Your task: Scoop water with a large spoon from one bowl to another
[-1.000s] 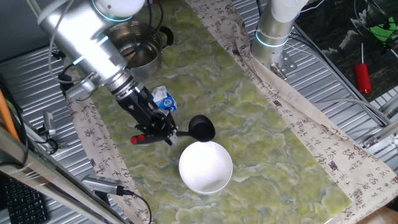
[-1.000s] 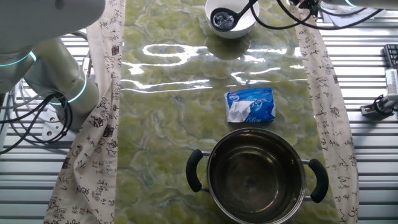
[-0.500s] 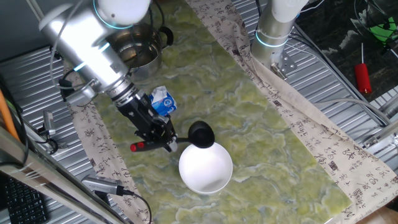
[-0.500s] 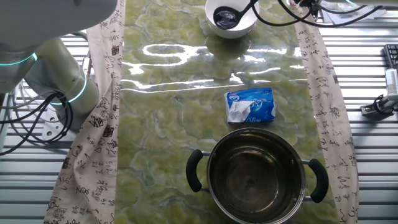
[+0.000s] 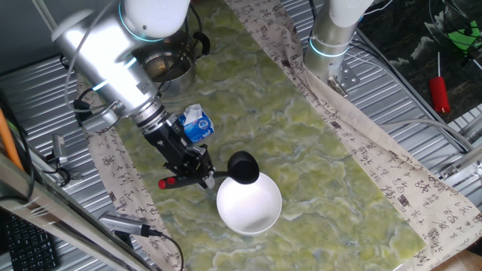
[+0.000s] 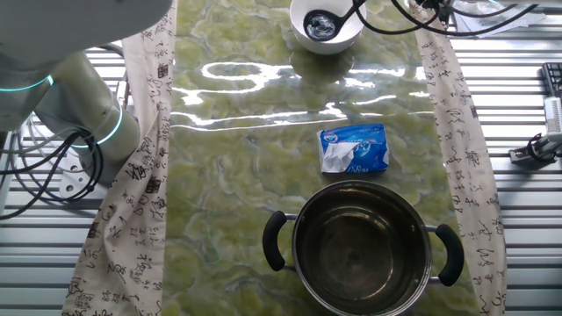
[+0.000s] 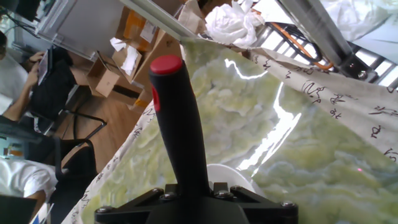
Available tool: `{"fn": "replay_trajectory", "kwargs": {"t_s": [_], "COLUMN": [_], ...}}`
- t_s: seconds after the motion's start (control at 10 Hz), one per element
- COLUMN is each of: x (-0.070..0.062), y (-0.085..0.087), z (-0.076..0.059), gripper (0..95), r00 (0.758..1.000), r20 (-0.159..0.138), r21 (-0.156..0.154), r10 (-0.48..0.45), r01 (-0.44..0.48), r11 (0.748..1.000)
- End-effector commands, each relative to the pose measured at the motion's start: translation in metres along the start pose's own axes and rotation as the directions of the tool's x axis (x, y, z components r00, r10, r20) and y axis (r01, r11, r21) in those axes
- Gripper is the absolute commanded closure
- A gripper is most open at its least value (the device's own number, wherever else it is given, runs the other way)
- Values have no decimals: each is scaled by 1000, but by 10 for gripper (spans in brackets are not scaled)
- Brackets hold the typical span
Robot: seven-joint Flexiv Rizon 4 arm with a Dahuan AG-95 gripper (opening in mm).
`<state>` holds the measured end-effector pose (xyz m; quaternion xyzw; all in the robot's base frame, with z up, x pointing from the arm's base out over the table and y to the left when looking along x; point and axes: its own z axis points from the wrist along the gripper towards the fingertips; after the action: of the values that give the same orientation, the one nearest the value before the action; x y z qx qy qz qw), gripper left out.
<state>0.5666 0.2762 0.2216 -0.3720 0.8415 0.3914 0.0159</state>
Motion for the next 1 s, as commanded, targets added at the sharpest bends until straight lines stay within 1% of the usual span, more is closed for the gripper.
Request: {"fn": "replay_trajectory", "kwargs": {"t_s": [0.1,0.5,0.7,1.0], "x": [0,-1,-2,-5], "y": [-2,-7,-6,-4], "z": [2,6,8,10], "gripper": [950,950,950,950], "r00": [1000,1000,1000,999], "r20": [1,2,-1,-22], "r21": [8,20,28,61], "r10": [0,0,5,37], "r01": [0,0,-5,-36], "r11": [1000,1000,1000,998]}}
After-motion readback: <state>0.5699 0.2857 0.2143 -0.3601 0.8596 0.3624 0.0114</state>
